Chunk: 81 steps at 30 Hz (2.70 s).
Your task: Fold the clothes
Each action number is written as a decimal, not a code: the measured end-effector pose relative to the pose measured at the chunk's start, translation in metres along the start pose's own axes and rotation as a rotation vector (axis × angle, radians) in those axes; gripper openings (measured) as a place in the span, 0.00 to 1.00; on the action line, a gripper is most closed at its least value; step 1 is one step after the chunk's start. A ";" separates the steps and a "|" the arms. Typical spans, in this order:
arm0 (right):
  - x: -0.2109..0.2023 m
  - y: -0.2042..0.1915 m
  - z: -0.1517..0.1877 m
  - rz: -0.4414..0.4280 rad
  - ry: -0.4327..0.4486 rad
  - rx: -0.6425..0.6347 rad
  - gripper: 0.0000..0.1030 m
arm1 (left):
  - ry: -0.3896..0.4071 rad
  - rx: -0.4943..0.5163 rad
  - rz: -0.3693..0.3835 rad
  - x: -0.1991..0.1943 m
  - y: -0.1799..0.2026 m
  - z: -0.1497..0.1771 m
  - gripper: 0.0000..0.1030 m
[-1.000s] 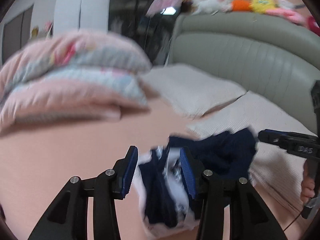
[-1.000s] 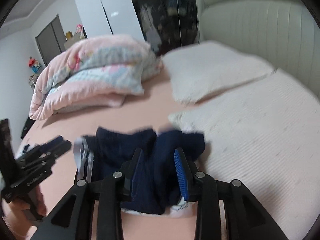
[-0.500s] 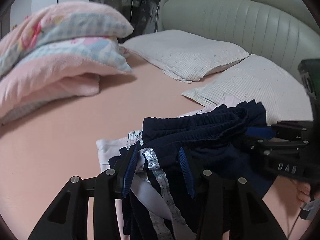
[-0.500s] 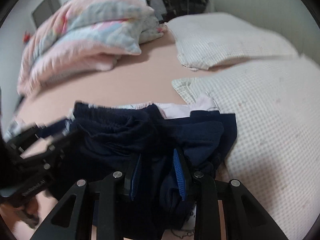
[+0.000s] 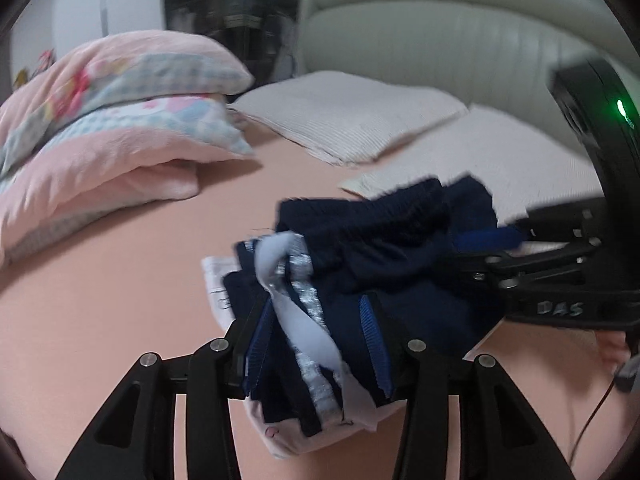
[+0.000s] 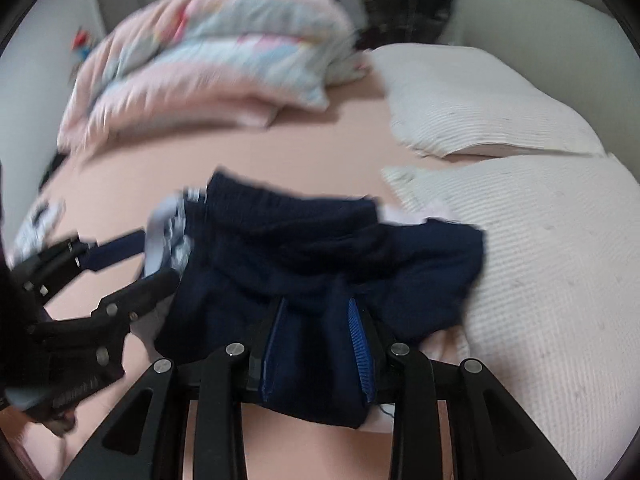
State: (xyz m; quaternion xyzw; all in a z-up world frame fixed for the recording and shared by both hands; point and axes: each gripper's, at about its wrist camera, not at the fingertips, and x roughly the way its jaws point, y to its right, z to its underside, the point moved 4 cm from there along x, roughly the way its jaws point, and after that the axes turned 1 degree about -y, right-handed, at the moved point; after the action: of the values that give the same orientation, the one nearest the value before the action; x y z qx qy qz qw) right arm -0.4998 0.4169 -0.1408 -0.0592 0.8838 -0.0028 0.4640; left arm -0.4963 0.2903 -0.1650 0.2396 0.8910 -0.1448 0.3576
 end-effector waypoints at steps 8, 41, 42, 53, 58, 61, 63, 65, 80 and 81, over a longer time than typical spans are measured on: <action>0.030 0.037 -0.021 -0.036 0.022 0.167 0.30 | -0.033 -0.075 0.000 0.046 -0.015 -0.016 0.40; -0.150 -0.181 0.061 -0.059 0.044 0.130 0.91 | -0.051 -0.405 -0.164 -0.245 -0.174 0.075 0.86; -0.153 -0.192 0.064 -0.065 0.042 0.123 0.93 | -0.049 -0.421 -0.174 -0.254 -0.181 0.079 0.86; -0.191 -0.283 0.082 -0.081 0.057 0.084 0.94 | 0.019 -0.529 -0.306 -0.366 -0.233 0.133 0.86; -0.211 -0.308 0.093 -0.078 0.065 0.068 0.94 | 0.027 -0.552 -0.359 -0.411 -0.229 0.164 0.86; -0.225 -0.321 0.106 -0.074 0.066 0.051 0.94 | 0.041 -0.567 -0.347 -0.431 -0.219 0.176 0.86; -0.237 -0.329 0.117 -0.077 0.074 0.035 0.94 | 0.048 -0.570 -0.356 -0.445 -0.208 0.186 0.86; -0.249 -0.333 0.127 -0.087 0.083 0.031 0.94 | 0.047 -0.560 -0.371 -0.456 -0.195 0.194 0.86; -0.329 -0.332 0.260 -0.069 0.141 0.044 0.94 | -0.002 -0.557 -0.418 -0.514 -0.084 0.280 0.86; -0.333 -0.330 0.269 -0.061 0.144 0.048 0.94 | 0.003 -0.556 -0.415 -0.517 -0.077 0.286 0.86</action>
State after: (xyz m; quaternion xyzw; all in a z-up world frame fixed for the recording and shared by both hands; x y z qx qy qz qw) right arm -0.0586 0.1388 -0.0014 -0.0747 0.9123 -0.0426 0.4004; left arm -0.0488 -0.0644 0.0057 -0.0531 0.9265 0.0343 0.3708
